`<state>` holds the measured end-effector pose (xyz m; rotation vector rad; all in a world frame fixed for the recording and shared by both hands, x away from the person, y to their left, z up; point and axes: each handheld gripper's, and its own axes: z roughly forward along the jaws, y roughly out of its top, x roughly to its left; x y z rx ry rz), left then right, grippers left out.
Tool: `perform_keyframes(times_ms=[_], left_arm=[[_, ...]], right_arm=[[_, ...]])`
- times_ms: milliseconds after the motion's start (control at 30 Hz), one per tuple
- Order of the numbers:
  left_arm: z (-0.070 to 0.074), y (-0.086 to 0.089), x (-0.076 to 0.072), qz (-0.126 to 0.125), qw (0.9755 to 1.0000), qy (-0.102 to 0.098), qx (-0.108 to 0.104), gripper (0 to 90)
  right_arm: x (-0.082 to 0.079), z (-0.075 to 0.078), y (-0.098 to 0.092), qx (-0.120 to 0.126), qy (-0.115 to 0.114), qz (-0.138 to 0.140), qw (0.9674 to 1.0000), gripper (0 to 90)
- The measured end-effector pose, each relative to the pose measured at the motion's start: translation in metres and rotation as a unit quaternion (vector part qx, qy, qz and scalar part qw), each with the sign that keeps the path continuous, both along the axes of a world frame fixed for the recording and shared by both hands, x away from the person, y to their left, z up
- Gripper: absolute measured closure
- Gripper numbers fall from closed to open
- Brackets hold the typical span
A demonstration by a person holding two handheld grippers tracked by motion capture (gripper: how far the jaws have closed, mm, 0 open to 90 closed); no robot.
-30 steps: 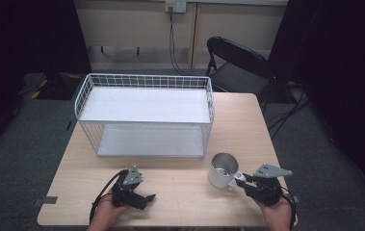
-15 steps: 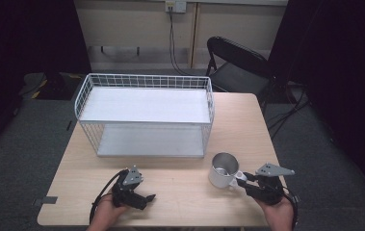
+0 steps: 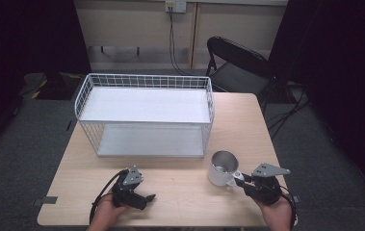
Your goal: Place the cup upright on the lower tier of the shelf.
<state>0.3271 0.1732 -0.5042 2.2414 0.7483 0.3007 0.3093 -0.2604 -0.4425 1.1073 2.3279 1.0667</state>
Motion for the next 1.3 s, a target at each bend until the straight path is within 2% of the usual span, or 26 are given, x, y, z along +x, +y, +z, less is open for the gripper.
perform_keyframes(times_ms=[233,300,367,500,600,700,833,1133,1300], left_arm=[[0.000,0.000,0.000,0.000,1.0000,0.000,0.000,6.1],[0.000,0.000,0.000,0.000,1.0000,0.000,0.000,6.1],[0.000,0.000,0.000,0.000,1.0000,0.000,0.000,6.1],[0.000,0.000,0.000,0.000,1.0000,0.000,0.000,6.1],[0.000,0.000,0.000,0.000,1.0000,0.000,0.000,6.1],[0.000,0.000,0.000,0.000,1.0000,0.000,0.000,6.1],[0.000,0.000,0.000,0.000,1.0000,0.000,0.000,6.1],[0.000,0.000,0.000,0.000,1.0000,0.000,0.000,6.1],[0.000,0.000,0.000,0.000,1.0000,0.000,0.000,6.1]], right_arm=[[0.000,-0.001,-0.001,-0.002,-0.002,0.010,0.9999,70.3],[0.000,0.000,-0.001,0.010,-0.003,0.001,0.9999,65.4],[0.001,0.002,0.001,0.008,-0.005,-0.004,0.9999,57.7],[0.005,0.005,0.006,-0.002,-0.005,-0.004,1.0000,55.2],[0.009,0.004,0.008,-0.007,0.002,-0.004,1.0000,55.6],[0.010,0.003,0.008,-0.003,0.005,0.001,1.0000,63.6],[0.008,0.003,0.008,-0.004,0.002,0.002,1.0000,65.0],[0.004,0.006,0.010,0.001,-0.023,0.012,0.9997,65.8],[0.003,0.009,0.009,0.015,-0.034,0.009,0.9993,66.2]])
